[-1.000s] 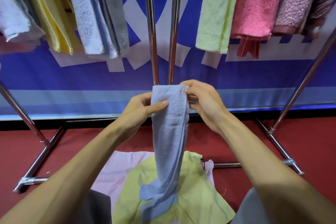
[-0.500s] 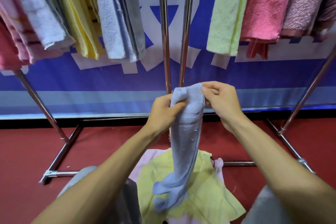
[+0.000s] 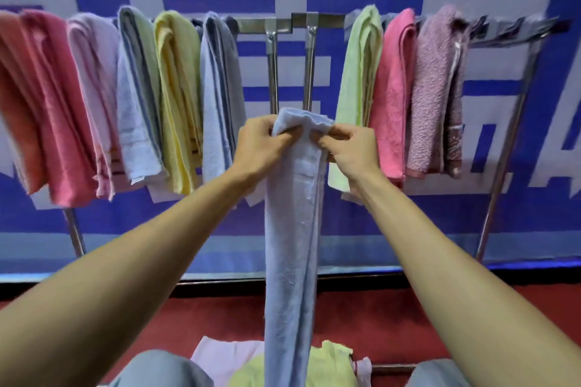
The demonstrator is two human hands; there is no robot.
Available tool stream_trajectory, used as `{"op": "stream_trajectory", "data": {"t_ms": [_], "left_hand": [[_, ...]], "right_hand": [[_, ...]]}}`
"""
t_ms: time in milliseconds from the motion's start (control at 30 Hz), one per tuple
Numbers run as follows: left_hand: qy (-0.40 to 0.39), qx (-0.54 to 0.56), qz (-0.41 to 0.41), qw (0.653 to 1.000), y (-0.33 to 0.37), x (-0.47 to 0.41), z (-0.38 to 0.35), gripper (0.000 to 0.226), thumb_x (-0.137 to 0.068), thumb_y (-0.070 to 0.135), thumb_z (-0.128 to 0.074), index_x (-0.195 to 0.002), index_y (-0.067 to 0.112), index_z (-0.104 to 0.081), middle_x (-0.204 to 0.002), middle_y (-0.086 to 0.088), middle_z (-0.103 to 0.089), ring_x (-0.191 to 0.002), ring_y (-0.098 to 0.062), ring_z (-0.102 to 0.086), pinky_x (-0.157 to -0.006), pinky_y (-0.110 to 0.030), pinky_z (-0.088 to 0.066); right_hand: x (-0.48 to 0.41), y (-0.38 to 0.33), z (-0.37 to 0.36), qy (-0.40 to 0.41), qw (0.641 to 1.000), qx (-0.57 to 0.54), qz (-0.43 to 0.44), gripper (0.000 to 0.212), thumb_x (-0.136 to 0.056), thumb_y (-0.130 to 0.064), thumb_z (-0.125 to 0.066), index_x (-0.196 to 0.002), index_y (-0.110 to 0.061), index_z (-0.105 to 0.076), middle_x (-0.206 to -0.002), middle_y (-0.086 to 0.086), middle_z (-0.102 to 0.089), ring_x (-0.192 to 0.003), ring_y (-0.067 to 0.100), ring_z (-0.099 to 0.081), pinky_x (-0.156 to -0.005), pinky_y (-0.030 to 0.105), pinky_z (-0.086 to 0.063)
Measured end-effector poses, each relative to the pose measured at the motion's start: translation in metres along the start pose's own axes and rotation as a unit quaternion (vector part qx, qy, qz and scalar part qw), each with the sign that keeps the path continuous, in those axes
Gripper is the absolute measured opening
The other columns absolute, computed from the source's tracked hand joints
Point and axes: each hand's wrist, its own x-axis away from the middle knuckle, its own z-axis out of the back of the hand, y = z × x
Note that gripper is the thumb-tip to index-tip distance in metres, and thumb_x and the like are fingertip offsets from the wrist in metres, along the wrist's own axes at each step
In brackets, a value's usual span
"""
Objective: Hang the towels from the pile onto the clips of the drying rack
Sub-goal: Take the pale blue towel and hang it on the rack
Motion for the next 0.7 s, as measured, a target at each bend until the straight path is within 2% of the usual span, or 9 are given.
{"op": "stream_trajectory", "data": {"t_ms": [100, 167, 233, 300, 367, 433, 500, 633, 700], "left_hand": [[0.039, 0.032, -0.048, 0.998, 0.033, -0.017, 0.019, 0.009, -0.086, 0.022, -0.066, -0.088, 0.016, -0.072, -0.079, 0.005, -0.069, -0.069, 0.0, -0.059, -0.06, -0.018, -0.05], [0.012, 0.016, -0.032, 0.999, 0.035, -0.007, 0.023, 0.007, -0.086, 0.021, -0.066, -0.084, 0.014, -0.068, -0.074, 0.006, -0.065, -0.065, 0.0, -0.057, -0.059, -0.019, -0.048], [-0.034, -0.021, 0.011, 0.999, 0.022, 0.011, 0.017, 0.019, -0.087, 0.021, -0.065, -0.073, 0.009, -0.062, -0.065, 0.006, -0.054, -0.058, -0.003, -0.046, -0.055, -0.021, -0.04], [-0.042, -0.024, 0.038, 0.998, 0.016, 0.02, 0.015, 0.029, -0.089, 0.025, -0.063, -0.07, 0.004, -0.061, -0.064, 0.004, -0.05, -0.059, -0.005, -0.042, -0.053, -0.021, -0.035], [-0.031, 0.013, 0.05, 0.998, 0.023, 0.016, 0.016, 0.026, -0.091, 0.026, -0.059, -0.082, 0.003, -0.066, -0.074, 0.002, -0.061, -0.067, -0.008, -0.053, -0.062, -0.023, -0.044], [-0.042, 0.046, 0.043, 0.997, 0.033, 0.008, 0.018, 0.02, -0.094, 0.024, -0.054, -0.095, 0.01, -0.068, -0.09, 0.001, -0.069, -0.082, -0.012, -0.063, -0.075, -0.028, -0.051], [-0.052, 0.057, 0.035, 0.996, 0.036, 0.002, 0.014, 0.021, -0.095, 0.025, -0.05, -0.101, 0.014, -0.066, -0.101, -0.001, -0.069, -0.093, -0.016, -0.065, -0.082, -0.032, -0.053], [-0.01, 0.066, 0.063, 0.996, 0.038, -0.006, -0.005, 0.022, -0.092, 0.022, -0.054, -0.096, 0.002, -0.062, -0.092, -0.009, -0.064, -0.082, -0.019, -0.058, -0.077, -0.037, -0.05], [0.003, 0.091, 0.112, 0.989, 0.041, -0.01, -0.013, 0.02, -0.093, 0.021, -0.055, -0.096, 0.002, -0.062, -0.09, -0.01, -0.064, -0.081, -0.018, -0.058, -0.073, -0.034, -0.05]], "right_hand": [[-0.019, -0.038, -0.005, 0.014, 0.998, -0.026, 0.053, 0.006, -0.08, -0.016, -0.073, -0.085, -0.02, -0.075, -0.089, 0.01, -0.075, -0.088, 0.025, -0.07, -0.08, 0.046, -0.058], [-0.025, -0.044, -0.006, 0.019, 0.999, -0.021, 0.032, 0.017, -0.075, -0.033, -0.073, -0.073, -0.016, -0.075, -0.081, 0.008, -0.073, -0.077, 0.018, -0.063, -0.073, 0.047, -0.055], [-0.025, -0.034, -0.004, 0.021, 1.0, 0.006, 0.017, 0.025, -0.071, -0.041, -0.071, -0.07, -0.016, -0.073, -0.075, 0.003, -0.07, -0.074, 0.016, -0.058, -0.07, 0.049, -0.054], [-0.015, -0.039, -0.004, 0.013, 1.0, 0.016, 0.023, 0.011, -0.079, -0.028, -0.072, -0.071, -0.02, -0.074, -0.079, 0.004, -0.073, -0.077, 0.017, -0.062, -0.075, 0.048, -0.056], [-0.015, -0.048, -0.001, 0.017, 0.999, -0.023, 0.017, 0.006, -0.084, -0.014, -0.07, -0.079, -0.014, -0.073, -0.079, 0.007, -0.07, -0.078, 0.018, -0.061, -0.075, 0.041, -0.055], [-0.018, -0.052, 0.001, 0.022, 0.999, -0.041, 0.024, 0.01, -0.085, -0.01, -0.069, -0.085, 0.0, -0.072, -0.079, 0.01, -0.067, -0.077, 0.019, -0.059, -0.072, 0.038, -0.053], [-0.022, -0.051, 0.0, 0.023, 0.999, -0.031, 0.019, 0.015, -0.086, -0.013, -0.069, -0.083, 0.001, -0.071, -0.079, 0.01, -0.066, -0.076, 0.018, -0.06, -0.072, 0.037, -0.054], [-0.019, -0.032, 0.007, -0.008, 0.999, -0.026, -0.035, 0.036, -0.092, -0.039, -0.06, -0.073, -0.009, -0.066, -0.066, -0.005, -0.065, -0.063, 0.008, -0.06, -0.059, 0.028, -0.051], [-0.014, -0.015, 0.012, -0.058, 0.991, -0.037, -0.115, 0.064, -0.089, -0.063, -0.045, -0.096, -0.004, -0.069, -0.083, 0.001, -0.072, -0.078, 0.013, -0.067, -0.071, 0.031, -0.053]]}}
